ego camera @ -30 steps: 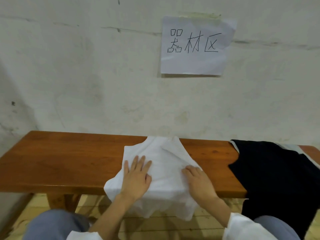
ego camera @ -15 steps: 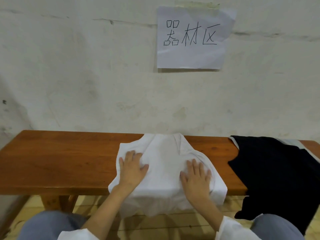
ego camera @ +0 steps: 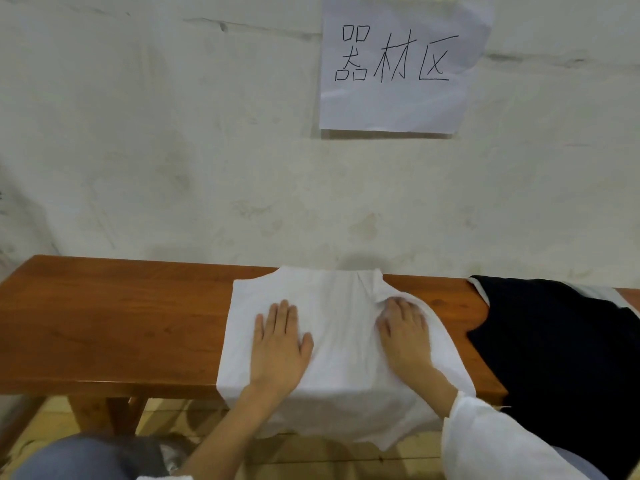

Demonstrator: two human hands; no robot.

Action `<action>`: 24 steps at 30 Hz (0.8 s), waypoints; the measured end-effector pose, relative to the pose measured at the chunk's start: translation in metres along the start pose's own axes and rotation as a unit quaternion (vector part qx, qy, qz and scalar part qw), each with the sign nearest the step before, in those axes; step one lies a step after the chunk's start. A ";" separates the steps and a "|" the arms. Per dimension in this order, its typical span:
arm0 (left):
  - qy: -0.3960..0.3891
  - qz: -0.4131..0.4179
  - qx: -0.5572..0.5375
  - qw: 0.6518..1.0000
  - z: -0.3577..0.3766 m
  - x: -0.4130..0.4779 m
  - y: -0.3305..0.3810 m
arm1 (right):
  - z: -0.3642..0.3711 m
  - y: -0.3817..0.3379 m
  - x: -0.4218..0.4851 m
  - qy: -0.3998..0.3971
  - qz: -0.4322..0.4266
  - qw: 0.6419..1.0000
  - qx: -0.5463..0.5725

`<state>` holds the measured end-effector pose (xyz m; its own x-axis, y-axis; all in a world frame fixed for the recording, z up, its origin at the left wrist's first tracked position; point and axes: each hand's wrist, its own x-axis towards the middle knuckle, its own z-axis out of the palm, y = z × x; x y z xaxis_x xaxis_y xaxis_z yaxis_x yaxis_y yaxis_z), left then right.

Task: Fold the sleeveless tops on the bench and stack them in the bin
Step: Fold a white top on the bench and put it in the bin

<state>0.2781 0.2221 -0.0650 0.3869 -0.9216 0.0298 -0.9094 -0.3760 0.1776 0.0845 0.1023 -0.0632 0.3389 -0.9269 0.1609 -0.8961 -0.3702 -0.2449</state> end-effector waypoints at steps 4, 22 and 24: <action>0.006 0.020 0.002 1.000 -0.004 0.014 -0.028 | -0.005 0.039 0.021 0.053 0.088 0.995 0.008; -0.008 0.008 0.012 1.000 -0.007 0.007 -0.034 | 0.006 0.025 0.035 -0.004 -0.008 1.000 -0.002; -0.010 0.009 0.007 1.000 -0.006 0.008 -0.034 | 0.004 0.030 0.045 -0.051 0.089 0.995 -0.011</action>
<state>0.3132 0.2283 -0.0648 0.3678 -0.9298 0.0131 -0.9182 -0.3609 0.1631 0.0743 0.0493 -0.0669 0.2010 -0.9794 0.0196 -0.9500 -0.1998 -0.2401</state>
